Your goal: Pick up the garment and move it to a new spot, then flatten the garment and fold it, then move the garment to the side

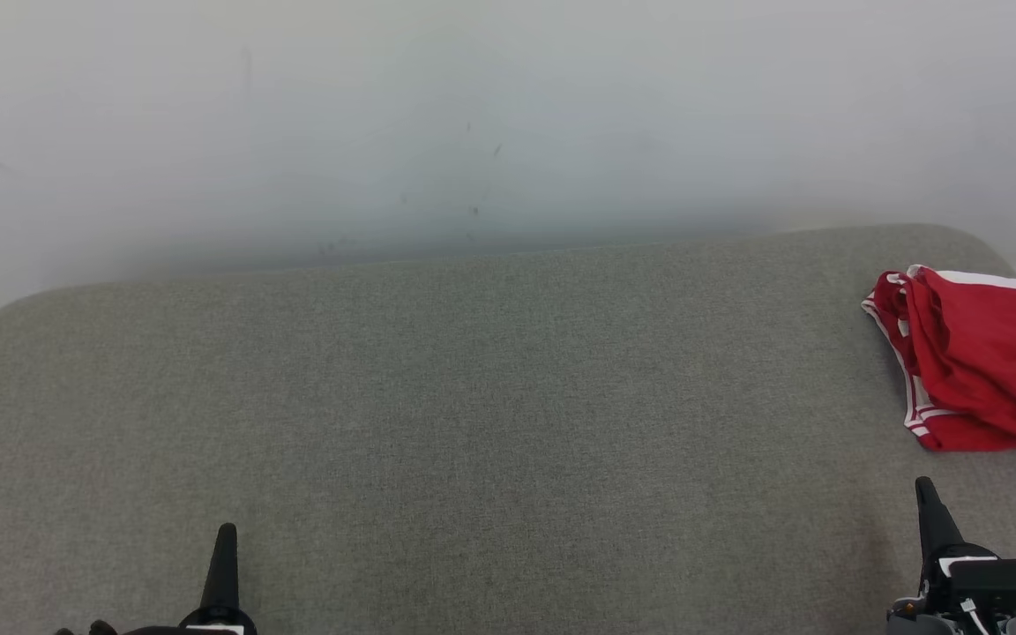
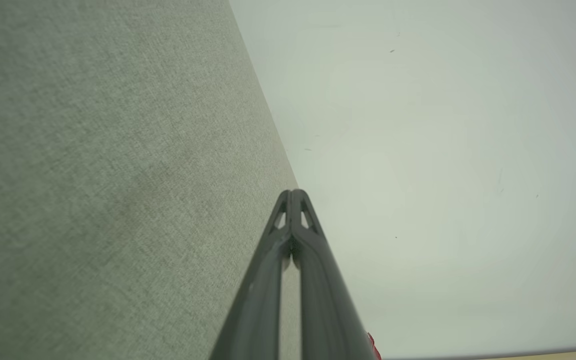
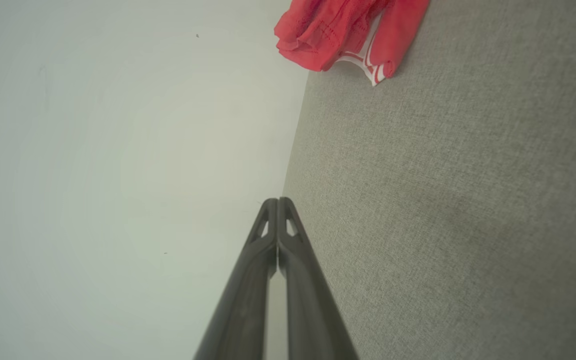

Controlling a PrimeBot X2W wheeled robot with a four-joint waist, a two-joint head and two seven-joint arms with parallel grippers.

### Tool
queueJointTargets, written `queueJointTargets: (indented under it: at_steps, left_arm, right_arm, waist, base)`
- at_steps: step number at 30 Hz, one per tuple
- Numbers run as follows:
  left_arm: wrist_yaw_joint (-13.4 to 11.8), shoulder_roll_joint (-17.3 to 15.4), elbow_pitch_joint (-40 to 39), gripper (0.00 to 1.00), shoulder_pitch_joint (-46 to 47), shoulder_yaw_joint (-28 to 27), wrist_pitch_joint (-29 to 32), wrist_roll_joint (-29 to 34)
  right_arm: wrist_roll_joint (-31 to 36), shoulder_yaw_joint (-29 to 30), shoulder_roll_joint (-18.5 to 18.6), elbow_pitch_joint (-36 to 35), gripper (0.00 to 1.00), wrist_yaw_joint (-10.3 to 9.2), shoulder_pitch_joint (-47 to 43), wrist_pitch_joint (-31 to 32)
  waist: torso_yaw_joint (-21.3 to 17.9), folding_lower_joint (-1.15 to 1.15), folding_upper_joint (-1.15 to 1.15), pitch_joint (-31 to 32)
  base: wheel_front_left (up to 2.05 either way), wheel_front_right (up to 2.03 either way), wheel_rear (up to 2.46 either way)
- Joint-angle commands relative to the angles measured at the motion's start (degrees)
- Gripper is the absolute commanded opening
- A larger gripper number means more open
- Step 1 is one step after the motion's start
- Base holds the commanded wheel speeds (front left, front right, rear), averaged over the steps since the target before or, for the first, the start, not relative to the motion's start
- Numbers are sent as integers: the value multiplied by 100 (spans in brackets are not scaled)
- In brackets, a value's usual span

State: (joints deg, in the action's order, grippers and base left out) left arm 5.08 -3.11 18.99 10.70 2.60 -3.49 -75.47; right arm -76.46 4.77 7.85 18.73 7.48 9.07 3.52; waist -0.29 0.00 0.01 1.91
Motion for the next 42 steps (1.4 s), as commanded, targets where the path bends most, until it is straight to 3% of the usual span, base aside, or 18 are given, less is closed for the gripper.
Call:
queueJointTargets:
  at_steps: [1, 42]
  left_arm:
    - [50, -25, 26, 0, 119, -23, 36, -129]
    - [254, -2, 542, 0, 634, -83, 372, -1855]
  right_arm:
    - [-149, 47, -7, 4, 0, 3, 113, 37]
    - [-1789, 626, -143, 372, 0, 2, 511, 599]
  waist:
    - [1, 0, -1, -7]
    - [27, 0, -1, -214]
  base:
    - [0, 0, 0]
    - [0, 0, 0]
